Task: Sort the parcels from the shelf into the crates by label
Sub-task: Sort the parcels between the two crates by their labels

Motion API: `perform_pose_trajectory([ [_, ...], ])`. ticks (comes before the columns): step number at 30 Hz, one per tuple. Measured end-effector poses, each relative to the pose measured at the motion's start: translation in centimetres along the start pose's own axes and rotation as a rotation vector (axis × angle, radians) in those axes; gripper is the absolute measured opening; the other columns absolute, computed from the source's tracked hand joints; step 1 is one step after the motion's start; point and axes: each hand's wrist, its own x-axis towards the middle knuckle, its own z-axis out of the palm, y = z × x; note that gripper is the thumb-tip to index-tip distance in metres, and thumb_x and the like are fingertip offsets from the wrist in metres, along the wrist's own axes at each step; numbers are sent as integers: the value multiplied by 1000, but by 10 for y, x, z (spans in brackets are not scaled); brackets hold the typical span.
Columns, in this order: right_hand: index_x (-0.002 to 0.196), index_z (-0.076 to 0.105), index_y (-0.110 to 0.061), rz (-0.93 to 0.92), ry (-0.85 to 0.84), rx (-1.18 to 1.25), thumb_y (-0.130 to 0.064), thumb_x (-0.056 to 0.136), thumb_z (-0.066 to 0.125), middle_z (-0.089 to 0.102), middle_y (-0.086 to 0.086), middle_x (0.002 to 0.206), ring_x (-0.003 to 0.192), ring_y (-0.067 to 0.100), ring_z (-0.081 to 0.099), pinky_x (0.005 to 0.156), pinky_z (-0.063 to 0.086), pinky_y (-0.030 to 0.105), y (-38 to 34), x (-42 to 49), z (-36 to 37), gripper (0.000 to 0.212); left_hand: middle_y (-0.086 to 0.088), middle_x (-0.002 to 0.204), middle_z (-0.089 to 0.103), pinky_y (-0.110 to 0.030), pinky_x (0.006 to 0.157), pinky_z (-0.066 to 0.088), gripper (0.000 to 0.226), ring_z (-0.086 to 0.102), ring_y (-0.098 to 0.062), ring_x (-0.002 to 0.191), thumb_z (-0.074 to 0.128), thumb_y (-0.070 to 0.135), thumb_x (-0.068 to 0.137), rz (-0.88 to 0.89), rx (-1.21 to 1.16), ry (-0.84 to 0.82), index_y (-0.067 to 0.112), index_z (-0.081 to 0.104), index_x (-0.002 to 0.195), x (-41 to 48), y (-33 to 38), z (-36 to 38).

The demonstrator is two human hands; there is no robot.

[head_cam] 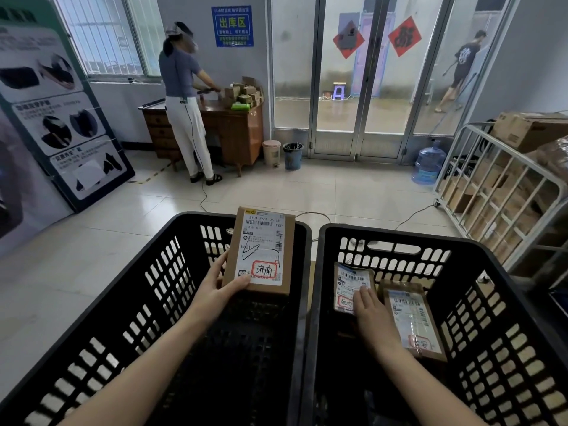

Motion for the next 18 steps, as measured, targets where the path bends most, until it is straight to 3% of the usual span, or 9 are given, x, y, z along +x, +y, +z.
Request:
perform_pose_trajectory([
  [4,147,10,-12,20,-27,15,-32,89,55,10,6,156,145,22,10,117,13,33,1,-11,-18,76,4,119,58,-44,97,48,101,57,-20,111,72,55,48,10,-13,14,38,32,139,-9,6,-7],
  [7,148,9,-12,25,28,34,-27,91,51,2,8,158,146,23,3,118,8,36,-5,-16,-38,72,3,121,57,-44,97,48,103,56,-21,112,72,55,47,13,-22,27,37,31,140,-16,10,-11],
  [12,140,35,-1,7,281,265,-13,89,54,30,16,149,140,27,25,116,22,37,-40,-21,-92,56,0,122,57,-42,93,51,89,58,-21,109,73,51,53,27,-45,17,43,34,132,-26,14,-17],
  [18,140,36,-4,-197,354,394,-18,92,51,37,9,146,137,19,30,111,24,26,-110,-38,-128,52,-2,122,58,-46,94,50,88,59,-23,109,74,54,52,24,-49,-3,46,35,130,-32,8,-34],
])
